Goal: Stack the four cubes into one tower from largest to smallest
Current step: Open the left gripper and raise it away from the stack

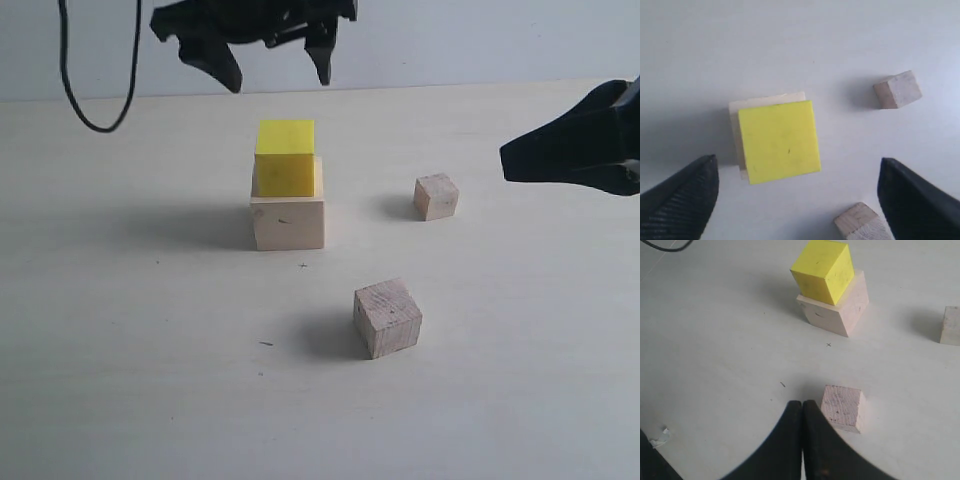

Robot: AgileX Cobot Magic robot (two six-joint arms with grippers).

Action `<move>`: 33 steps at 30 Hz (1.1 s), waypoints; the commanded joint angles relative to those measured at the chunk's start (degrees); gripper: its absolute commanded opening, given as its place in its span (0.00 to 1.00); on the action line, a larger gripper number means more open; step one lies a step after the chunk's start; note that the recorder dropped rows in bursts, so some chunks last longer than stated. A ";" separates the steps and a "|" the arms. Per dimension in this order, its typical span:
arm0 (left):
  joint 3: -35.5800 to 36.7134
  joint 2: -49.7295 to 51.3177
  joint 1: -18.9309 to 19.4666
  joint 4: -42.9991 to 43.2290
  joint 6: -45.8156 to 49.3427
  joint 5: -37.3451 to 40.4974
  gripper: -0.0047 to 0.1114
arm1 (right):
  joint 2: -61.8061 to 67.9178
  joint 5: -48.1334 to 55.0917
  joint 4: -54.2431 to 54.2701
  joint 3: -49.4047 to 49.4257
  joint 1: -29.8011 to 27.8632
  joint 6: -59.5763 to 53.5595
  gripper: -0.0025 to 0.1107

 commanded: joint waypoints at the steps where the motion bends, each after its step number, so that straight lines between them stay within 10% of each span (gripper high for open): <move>1: -0.03 -5.83 0.46 2.41 1.99 -0.17 0.74 | -0.11 0.22 -0.35 0.36 -0.01 -0.27 0.02; 11: 5.58 -18.33 0.46 10.06 10.68 -0.17 0.04 | -0.11 0.22 -3.88 0.36 -0.01 1.30 0.02; 18: 22.62 -28.76 2.57 14.99 9.97 -0.17 0.04 | -0.01 -0.34 -3.98 0.36 -0.01 0.41 0.02; 33: 64.88 -64.08 2.57 18.06 4.58 -37.48 0.04 | -0.01 -2.41 -3.55 0.36 -0.01 -2.95 0.02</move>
